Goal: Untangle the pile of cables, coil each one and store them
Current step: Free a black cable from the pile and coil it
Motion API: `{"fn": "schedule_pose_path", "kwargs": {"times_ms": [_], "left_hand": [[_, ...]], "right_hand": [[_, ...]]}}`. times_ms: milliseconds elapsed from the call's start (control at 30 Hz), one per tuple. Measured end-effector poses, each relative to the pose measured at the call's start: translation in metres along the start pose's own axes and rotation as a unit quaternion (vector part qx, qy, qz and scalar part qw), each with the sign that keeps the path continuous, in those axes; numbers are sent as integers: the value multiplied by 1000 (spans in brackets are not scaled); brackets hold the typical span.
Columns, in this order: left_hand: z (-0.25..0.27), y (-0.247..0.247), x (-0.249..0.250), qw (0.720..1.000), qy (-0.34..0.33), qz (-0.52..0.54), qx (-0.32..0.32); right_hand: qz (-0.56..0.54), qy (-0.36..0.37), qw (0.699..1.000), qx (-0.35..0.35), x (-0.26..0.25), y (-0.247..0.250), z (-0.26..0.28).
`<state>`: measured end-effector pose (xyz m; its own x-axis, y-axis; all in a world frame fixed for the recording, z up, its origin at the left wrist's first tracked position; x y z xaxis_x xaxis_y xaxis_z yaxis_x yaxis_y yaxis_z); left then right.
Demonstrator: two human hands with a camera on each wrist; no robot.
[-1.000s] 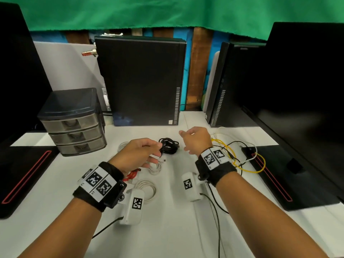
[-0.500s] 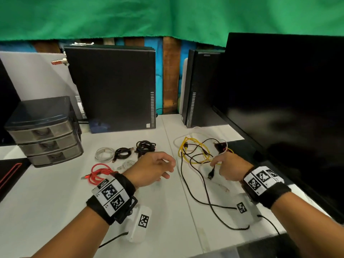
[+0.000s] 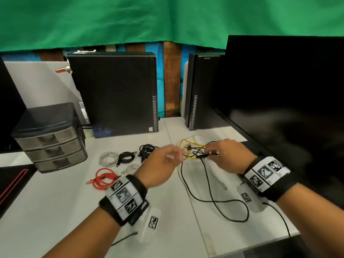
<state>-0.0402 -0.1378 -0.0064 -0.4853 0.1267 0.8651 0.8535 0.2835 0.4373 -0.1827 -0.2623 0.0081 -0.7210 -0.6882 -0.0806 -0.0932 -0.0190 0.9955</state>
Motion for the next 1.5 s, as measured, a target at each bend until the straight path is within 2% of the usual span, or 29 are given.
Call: {"fn": "schedule_pose_path", "kwargs": {"times_ms": [100, 200, 267, 367, 600, 733, 833, 900, 1000, 1067, 1167, 1200, 1333, 1500], "left_hand": [[-31, -2, 30, 997, -48, -61, 10], [-59, -17, 34, 996, -31, -82, -23], [-69, -28, 35, 997, -18, -71, -36], [-78, -30, 42, 1000, -15, -19, -5], [-65, -7, 34, 999, -10, 35, -11], [-41, 5, 13, 999, 32, 21, -18], [-30, 8, 2, 997, 66, 41, -22], [-27, 6, 0, 994, 91, 46, -32], [-22, -1, 0, 992, 111, 42, -53], [-19, -4, -1, 990, 120, 48, -61], [-9, -7, -14, 984, 153, 39, -78], [-4, -8, -21, 980, 174, 35, -86], [17, -13, -47, 964, 237, 22, -118], [17, -10, -32, 972, 192, 97, -98]], "right_hand": [[-5, 40, 999, 31, -28, 37, -4], [7, 31, 998, 53, -35, 63, -21], [26, 20, 997, 63, -35, 74, -32], [73, 14, 993, 94, -32, 89, -45], [67, -109, 973, 192, 37, 146, -59], [1, -192, 963, 191, 68, 182, -61], [-19, -268, 954, 133, 71, 196, -63], [-81, -284, 952, 86, 64, 194, -69], [-232, -238, 940, 72, 41, 204, -79], [-298, -185, 931, 105, 25, 221, -83], [-170, -104, 937, 286, 4, 270, -70], [-144, -82, 934, 316, -2, 282, -63], [-160, -65, 918, 357, -10, 325, -44], [-146, -55, 917, 368, -12, 332, -46]]}}
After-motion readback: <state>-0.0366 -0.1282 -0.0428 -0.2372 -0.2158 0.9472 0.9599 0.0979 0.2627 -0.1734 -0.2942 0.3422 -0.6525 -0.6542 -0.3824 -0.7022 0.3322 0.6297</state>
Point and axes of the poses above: each hand's wrist, its own z-axis away from the middle knuckle, its own y-axis out of the back of the hand, x = y × z, the point moved 8 cm from there along -z, towards the middle knuckle, and after that the axes turned 9 degrees about -y, right-handed, at the moved point
